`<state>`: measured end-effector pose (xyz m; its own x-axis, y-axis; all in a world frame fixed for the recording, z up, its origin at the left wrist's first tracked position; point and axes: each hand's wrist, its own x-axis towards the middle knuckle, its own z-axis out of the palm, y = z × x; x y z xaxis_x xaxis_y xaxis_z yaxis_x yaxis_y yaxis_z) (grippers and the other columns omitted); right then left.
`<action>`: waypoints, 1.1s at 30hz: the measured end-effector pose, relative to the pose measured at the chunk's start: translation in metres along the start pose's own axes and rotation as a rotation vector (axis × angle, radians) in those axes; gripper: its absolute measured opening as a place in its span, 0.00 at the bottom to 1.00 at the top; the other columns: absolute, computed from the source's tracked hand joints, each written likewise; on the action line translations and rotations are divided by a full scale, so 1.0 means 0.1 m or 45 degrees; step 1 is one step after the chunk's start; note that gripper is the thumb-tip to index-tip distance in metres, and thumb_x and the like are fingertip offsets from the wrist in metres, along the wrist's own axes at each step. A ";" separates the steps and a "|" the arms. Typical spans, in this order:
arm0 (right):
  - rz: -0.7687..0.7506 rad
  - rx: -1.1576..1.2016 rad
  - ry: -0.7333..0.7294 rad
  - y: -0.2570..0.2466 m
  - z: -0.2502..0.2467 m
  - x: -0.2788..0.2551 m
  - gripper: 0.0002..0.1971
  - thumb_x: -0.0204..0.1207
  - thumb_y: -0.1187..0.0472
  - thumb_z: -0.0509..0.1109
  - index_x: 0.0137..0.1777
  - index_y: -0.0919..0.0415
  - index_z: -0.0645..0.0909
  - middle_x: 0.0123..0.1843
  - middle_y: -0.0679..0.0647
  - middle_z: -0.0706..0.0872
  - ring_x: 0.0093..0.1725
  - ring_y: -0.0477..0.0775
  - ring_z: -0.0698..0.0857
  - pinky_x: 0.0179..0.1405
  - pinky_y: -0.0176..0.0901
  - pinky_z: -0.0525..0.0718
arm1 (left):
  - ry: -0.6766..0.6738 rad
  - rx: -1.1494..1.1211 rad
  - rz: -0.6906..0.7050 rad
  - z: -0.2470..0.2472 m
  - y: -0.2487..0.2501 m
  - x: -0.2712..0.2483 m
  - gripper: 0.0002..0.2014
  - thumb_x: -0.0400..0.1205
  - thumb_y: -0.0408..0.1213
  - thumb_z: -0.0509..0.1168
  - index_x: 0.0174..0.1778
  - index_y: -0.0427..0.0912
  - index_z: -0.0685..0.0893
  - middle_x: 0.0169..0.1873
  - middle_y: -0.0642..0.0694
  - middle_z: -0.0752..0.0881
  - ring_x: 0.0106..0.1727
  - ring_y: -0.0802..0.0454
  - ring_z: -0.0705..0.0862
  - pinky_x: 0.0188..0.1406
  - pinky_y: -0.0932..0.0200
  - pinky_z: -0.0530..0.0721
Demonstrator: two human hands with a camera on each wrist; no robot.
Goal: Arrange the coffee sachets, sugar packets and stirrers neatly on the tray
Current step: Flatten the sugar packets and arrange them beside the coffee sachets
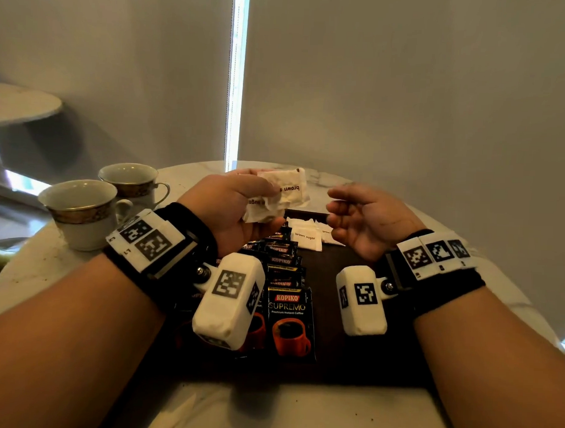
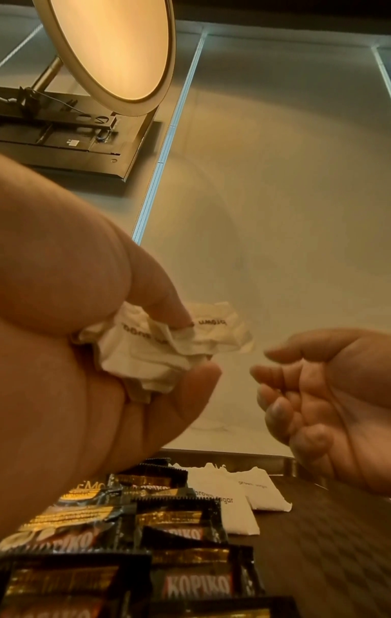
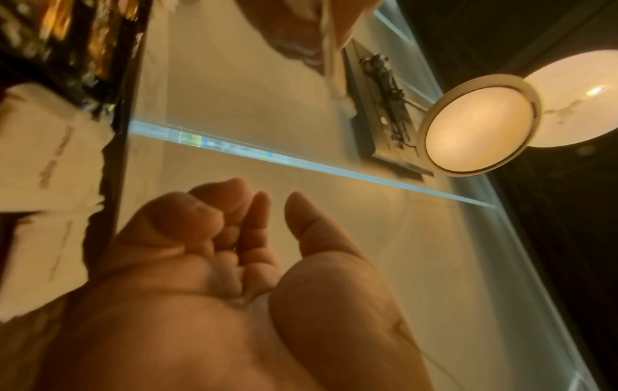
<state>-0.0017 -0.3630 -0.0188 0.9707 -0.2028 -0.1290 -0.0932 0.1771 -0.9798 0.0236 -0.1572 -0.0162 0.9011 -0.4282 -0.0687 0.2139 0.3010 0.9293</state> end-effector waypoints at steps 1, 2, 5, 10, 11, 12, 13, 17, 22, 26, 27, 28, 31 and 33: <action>-0.010 -0.013 -0.071 -0.02 0.04 -0.05 0.06 0.79 0.57 0.69 0.46 0.59 0.80 0.34 0.53 0.81 0.29 0.49 0.79 0.24 0.38 0.73 | 0.006 0.000 0.004 0.01 0.00 0.00 0.06 0.82 0.25 0.64 0.50 0.37 0.83 0.59 0.31 0.87 0.43 0.41 0.87 0.27 0.56 0.86; -0.014 -0.031 -0.144 -0.02 0.09 -0.10 0.08 0.76 0.54 0.71 0.47 0.59 0.80 0.34 0.53 0.82 0.29 0.49 0.80 0.27 0.39 0.73 | 0.013 -0.003 0.011 0.01 0.00 0.00 0.05 0.82 0.25 0.65 0.48 0.38 0.83 0.58 0.31 0.88 0.39 0.43 0.87 0.26 0.57 0.85; -0.033 -0.069 -0.301 0.00 0.21 -0.20 0.15 0.66 0.52 0.74 0.48 0.60 0.81 0.35 0.53 0.83 0.29 0.49 0.80 0.25 0.38 0.73 | 0.004 -0.019 0.042 0.01 -0.02 0.01 0.05 0.82 0.25 0.66 0.45 0.39 0.82 0.54 0.32 0.88 0.29 0.48 0.86 0.25 0.58 0.84; -0.118 -0.081 -0.293 0.04 0.28 -0.22 0.19 0.67 0.62 0.74 0.57 0.65 0.78 0.35 0.55 0.84 0.28 0.50 0.81 0.21 0.37 0.74 | 0.006 -0.022 0.056 0.00 -0.02 0.02 0.04 0.81 0.25 0.66 0.45 0.38 0.81 0.52 0.32 0.87 0.27 0.49 0.85 0.24 0.60 0.83; -0.123 -0.071 -0.277 0.04 0.29 -0.21 0.16 0.70 0.64 0.73 0.57 0.66 0.78 0.35 0.56 0.85 0.28 0.50 0.82 0.21 0.37 0.74 | 0.003 -0.024 0.054 0.00 -0.02 0.02 0.04 0.82 0.26 0.66 0.46 0.38 0.82 0.53 0.32 0.87 0.27 0.49 0.85 0.24 0.60 0.83; -0.124 -0.058 -0.260 0.04 0.29 -0.21 0.12 0.74 0.66 0.71 0.56 0.66 0.79 0.35 0.56 0.85 0.29 0.50 0.82 0.22 0.37 0.75 | 0.001 -0.027 0.051 0.00 -0.02 0.01 0.04 0.82 0.26 0.66 0.46 0.38 0.82 0.54 0.32 0.87 0.28 0.48 0.85 0.24 0.60 0.83; -0.126 -0.042 -0.246 0.04 0.30 -0.21 0.08 0.78 0.67 0.68 0.55 0.66 0.79 0.36 0.57 0.86 0.29 0.50 0.83 0.22 0.37 0.75 | 0.001 -0.031 0.046 0.00 -0.01 0.01 0.04 0.83 0.26 0.65 0.46 0.38 0.82 0.54 0.31 0.87 0.29 0.48 0.86 0.24 0.60 0.84; -0.161 0.050 -0.203 0.03 0.30 -0.20 0.08 0.82 0.67 0.62 0.57 0.67 0.80 0.43 0.60 0.89 0.34 0.52 0.87 0.26 0.38 0.78 | -0.028 -0.067 0.025 -0.01 -0.01 0.01 0.10 0.84 0.25 0.59 0.55 0.37 0.84 0.57 0.30 0.86 0.31 0.47 0.88 0.28 0.57 0.86; -0.189 0.246 -0.140 0.00 0.28 -0.19 0.11 0.83 0.67 0.60 0.63 0.68 0.77 0.45 0.63 0.89 0.39 0.58 0.89 0.27 0.41 0.84 | 0.022 -0.063 0.018 -0.01 0.00 -0.01 0.18 0.82 0.21 0.55 0.59 0.39 0.85 0.61 0.33 0.85 0.38 0.42 0.92 0.32 0.53 0.88; -0.210 0.293 -0.191 0.00 0.31 -0.19 0.09 0.84 0.69 0.62 0.58 0.72 0.80 0.47 0.66 0.90 0.42 0.61 0.91 0.36 0.49 0.91 | -0.036 -0.072 -0.059 0.00 0.01 -0.02 0.12 0.82 0.30 0.65 0.60 0.39 0.85 0.59 0.35 0.86 0.38 0.50 0.85 0.27 0.61 0.83; -0.215 0.257 -0.189 0.02 0.32 -0.18 0.11 0.83 0.68 0.63 0.62 0.73 0.80 0.49 0.67 0.90 0.44 0.61 0.90 0.38 0.50 0.91 | -0.066 -0.056 -0.079 -0.01 0.00 -0.02 0.16 0.80 0.35 0.69 0.64 0.37 0.85 0.57 0.36 0.87 0.37 0.51 0.84 0.26 0.62 0.82; -0.219 0.229 -0.187 0.03 0.34 -0.19 0.14 0.83 0.68 0.65 0.65 0.74 0.79 0.51 0.68 0.89 0.45 0.62 0.90 0.38 0.50 0.90 | -0.091 -0.022 -0.087 -0.02 -0.01 -0.01 0.22 0.76 0.39 0.72 0.66 0.36 0.84 0.54 0.37 0.87 0.36 0.52 0.84 0.25 0.63 0.81; -0.233 0.216 -0.203 0.05 0.38 -0.21 0.17 0.80 0.69 0.67 0.68 0.76 0.77 0.51 0.69 0.87 0.42 0.61 0.90 0.33 0.47 0.88 | -0.127 0.090 -0.015 0.00 -0.03 -0.02 0.22 0.73 0.39 0.73 0.62 0.36 0.85 0.48 0.38 0.88 0.36 0.51 0.85 0.24 0.63 0.80; -0.251 0.243 -0.220 0.05 0.41 -0.23 0.17 0.80 0.70 0.68 0.67 0.76 0.77 0.49 0.68 0.87 0.40 0.59 0.90 0.31 0.46 0.87 | -0.084 0.086 -0.001 0.02 -0.03 -0.03 0.12 0.78 0.32 0.71 0.58 0.38 0.85 0.46 0.36 0.88 0.33 0.49 0.86 0.23 0.61 0.81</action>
<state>-0.0154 -0.3183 -0.0147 0.9906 -0.0877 0.1046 0.1280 0.3312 -0.9348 0.0200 -0.1582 -0.0178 0.8739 -0.4839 -0.0472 0.1863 0.2436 0.9518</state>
